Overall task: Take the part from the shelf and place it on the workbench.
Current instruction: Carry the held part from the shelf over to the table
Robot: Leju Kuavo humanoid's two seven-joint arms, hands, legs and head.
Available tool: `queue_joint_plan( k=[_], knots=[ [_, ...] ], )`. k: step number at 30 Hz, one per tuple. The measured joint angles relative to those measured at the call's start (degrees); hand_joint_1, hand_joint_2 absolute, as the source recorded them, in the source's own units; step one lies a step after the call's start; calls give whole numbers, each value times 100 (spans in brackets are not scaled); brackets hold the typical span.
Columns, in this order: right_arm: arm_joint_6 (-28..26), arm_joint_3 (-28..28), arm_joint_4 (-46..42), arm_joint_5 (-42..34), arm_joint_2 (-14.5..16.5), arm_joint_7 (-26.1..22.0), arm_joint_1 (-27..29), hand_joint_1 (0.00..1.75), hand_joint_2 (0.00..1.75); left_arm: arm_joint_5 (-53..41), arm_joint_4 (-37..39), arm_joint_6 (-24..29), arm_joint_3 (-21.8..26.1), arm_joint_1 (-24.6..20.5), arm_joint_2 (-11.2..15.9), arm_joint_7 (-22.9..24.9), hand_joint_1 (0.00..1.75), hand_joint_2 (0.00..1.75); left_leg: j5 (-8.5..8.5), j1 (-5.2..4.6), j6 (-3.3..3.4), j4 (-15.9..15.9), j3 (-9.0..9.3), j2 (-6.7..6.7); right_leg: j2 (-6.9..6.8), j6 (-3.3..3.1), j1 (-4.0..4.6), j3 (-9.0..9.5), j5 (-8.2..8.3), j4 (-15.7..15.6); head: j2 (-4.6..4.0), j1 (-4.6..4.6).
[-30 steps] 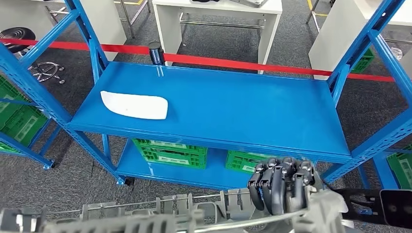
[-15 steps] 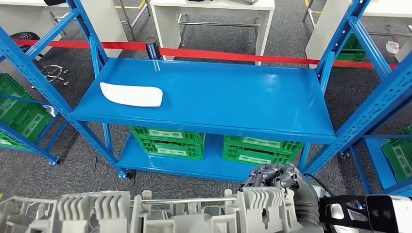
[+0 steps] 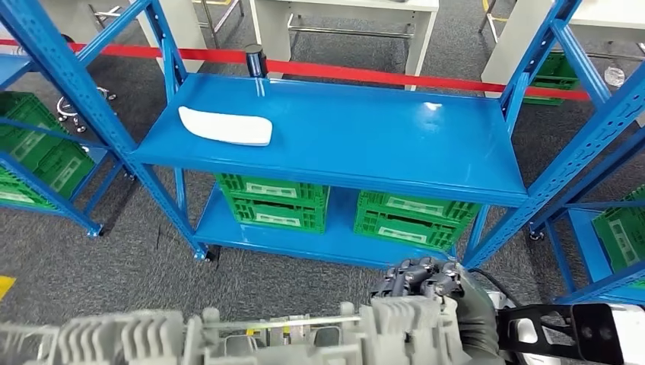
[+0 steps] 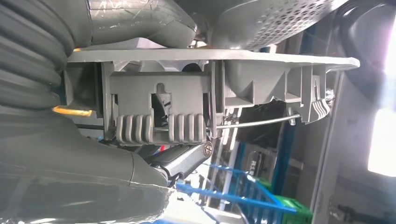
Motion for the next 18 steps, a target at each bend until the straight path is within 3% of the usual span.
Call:
queue_joint_plan(
  k=[1,2,3,4,6,7,9,11,12,14,16,17,18],
  knots=[
    [9,11,1,-43,-5,-10,-15,150,175,0,-1,-1,0,-3,-16,9,0,0,74,-3,13,6,-101,5,1,-11,-2,-101,-237,401,0,13],
    [22,20,2,-76,-8,-19,-25,150,175,0,-1,-1,-1,-3,-36,23,0,0,144,-6,12,11,-198,11,1,12,-6,-158,-364,734,0,14],
    [39,27,3,-97,-11,-30,-41,150,175,0,-1,2,-1,-3,-55,39,0,0,215,-5,7,21,-295,18,1,65,-11,-145,-375,930,0,15],
    [62,31,4,-106,-15,-49,-65,150,175,0,-1,12,-2,-4,-71,55,0,0,280,2,-7,39,-397,23,1,137,-20,-33,-279,916,0,17],
    [104,35,4,-94,-20,-107,-139,150,175,0,-1,43,-7,-5,-91,76,0,0,383,19,-55,126,-598,29,-3,253,-48,464,-48,318,0,18],
    [118,36,4,-83,-21,-136,-181,150,175,0,-1,56,-10,-7,-96,83,0,0,419,18,-87,201,-697,30,3,258,-48,763,-48,-124,0,17],
    [125,37,4,-70,-23,-169,-234,150,175,0,-1,66,-17,-9,-93,93,0,0,485,12,-155,314,-817,28,11,189,-30,1073,-163,-652,0,7],
    [127,37,4,-56,-26,-183,-251,150,175,-1,0,74,-20,-6,-90,98,0,0,558,29,-218,343,-862,23,10,85,-14,1037,-168,-706,0,-4],
    [123,37,4,-38,-25,-186,-259,150,175,-4,0,83,-25,-3,-89,101,0,0,517,47,-248,372,-883,18,4,32,-17,994,-123,-702,0,-7],
    [110,31,2,39,-9,-192,-272,150,175,-13,0,104,-53,-1,-90,104,0,0,124,72,-312,668,-978,5,-8,-65,-33,885,-2,-704,0,-17],
    [104,19,-2,165,7,-221,-278,150,175,-17,-1,110,-103,-8,-93,106,0,0,-485,79,-362,1352,-1125,-3,-9,-103,-19,744,134,-698,0,-28],
    [113,11,-2,233,9,-254,-278,150,175,-17,-1,104,-132,-14,-96,107,0,0,-657,80,-370,1696,-1172,-3,5,-103,-9,668,206,-694,0,-32],
    [141,5,-1,289,3,-303,-281,150,175,-17,-1,91,-158,-21,-99,104,0,0,-693,80,-366,1929,-1161,-5,21,-98,3,584,278,-689,0,-31]
  ],
)
